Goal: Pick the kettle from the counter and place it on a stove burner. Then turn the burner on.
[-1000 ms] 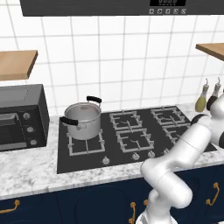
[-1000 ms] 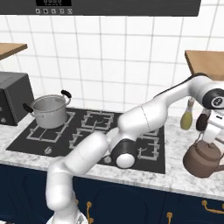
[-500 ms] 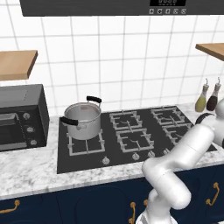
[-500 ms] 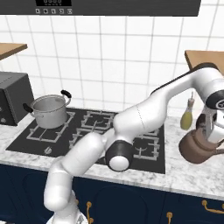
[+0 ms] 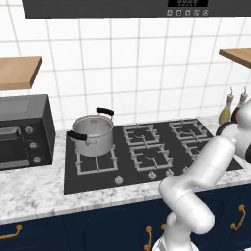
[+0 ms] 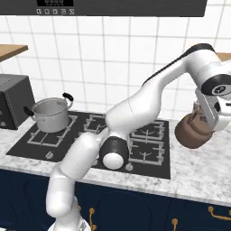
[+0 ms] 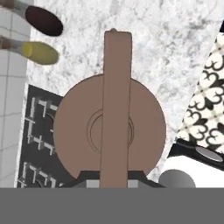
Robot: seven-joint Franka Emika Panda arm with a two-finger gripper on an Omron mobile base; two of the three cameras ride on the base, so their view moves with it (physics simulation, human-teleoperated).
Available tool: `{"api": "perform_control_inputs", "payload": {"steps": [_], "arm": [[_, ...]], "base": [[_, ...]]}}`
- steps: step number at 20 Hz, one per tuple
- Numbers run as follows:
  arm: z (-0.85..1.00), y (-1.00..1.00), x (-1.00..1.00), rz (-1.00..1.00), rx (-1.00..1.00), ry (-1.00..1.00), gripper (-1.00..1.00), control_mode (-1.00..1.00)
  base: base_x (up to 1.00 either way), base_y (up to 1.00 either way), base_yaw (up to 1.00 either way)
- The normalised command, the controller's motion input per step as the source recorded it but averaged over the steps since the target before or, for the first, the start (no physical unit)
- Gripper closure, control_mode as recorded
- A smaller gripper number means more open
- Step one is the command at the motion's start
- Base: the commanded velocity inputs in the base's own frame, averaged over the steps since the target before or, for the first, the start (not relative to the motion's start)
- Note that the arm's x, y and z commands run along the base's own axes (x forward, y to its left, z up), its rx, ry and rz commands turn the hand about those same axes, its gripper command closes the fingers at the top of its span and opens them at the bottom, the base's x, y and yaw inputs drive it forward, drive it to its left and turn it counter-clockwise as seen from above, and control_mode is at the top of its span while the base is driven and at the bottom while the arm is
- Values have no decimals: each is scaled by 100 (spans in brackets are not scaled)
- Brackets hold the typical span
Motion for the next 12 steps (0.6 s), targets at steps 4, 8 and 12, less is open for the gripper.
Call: {"api": "perform_control_inputs", "payload": {"steps": [4,8,12], "arm": [[16,100,-1,15,-46,-17,100,-100],[-4,100,0,16,-46,-20,100,-100],[-92,100,44,15,-42,-19,100,-100]], "base": [[0,0,0],[0,0,0],[0,0,0]]}}
